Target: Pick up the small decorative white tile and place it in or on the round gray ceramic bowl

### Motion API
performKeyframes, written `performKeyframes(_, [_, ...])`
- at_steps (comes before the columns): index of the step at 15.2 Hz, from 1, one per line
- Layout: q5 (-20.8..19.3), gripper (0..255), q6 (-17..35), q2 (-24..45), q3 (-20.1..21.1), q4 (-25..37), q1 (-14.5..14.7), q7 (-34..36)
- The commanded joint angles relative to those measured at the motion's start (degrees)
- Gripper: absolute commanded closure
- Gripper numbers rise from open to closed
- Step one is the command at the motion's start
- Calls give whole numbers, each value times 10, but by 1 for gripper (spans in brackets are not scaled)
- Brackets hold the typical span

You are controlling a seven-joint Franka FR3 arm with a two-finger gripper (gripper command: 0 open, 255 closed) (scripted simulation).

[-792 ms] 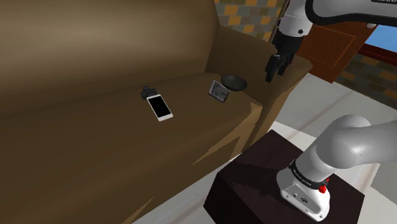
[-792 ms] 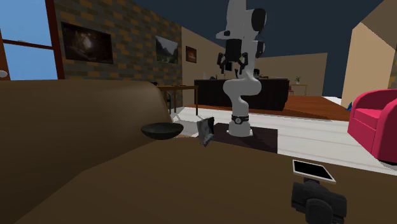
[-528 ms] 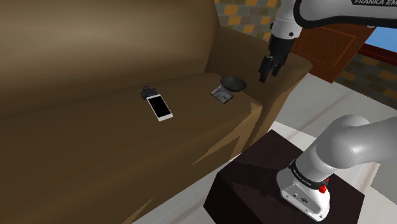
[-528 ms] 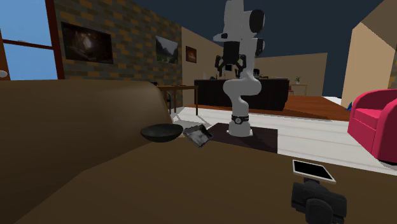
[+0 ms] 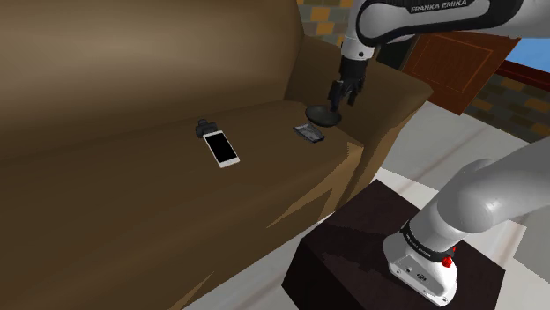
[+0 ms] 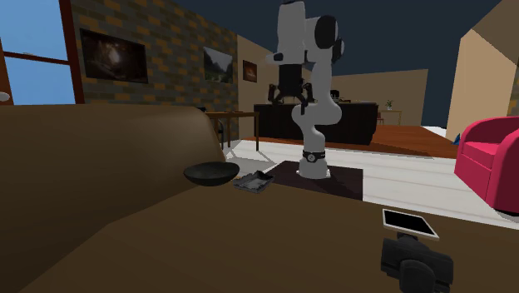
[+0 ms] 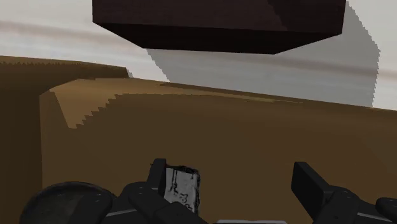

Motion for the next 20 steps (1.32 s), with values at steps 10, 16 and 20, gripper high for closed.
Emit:
performKeyframes(10, [14, 0, 57, 256, -13, 173, -8, -23])
performKeyframes(16, [19, 0, 73, 339, -14, 231, -10, -30])
performKeyframes(20, [20, 0, 102, 345, -13, 208, -10, -30])
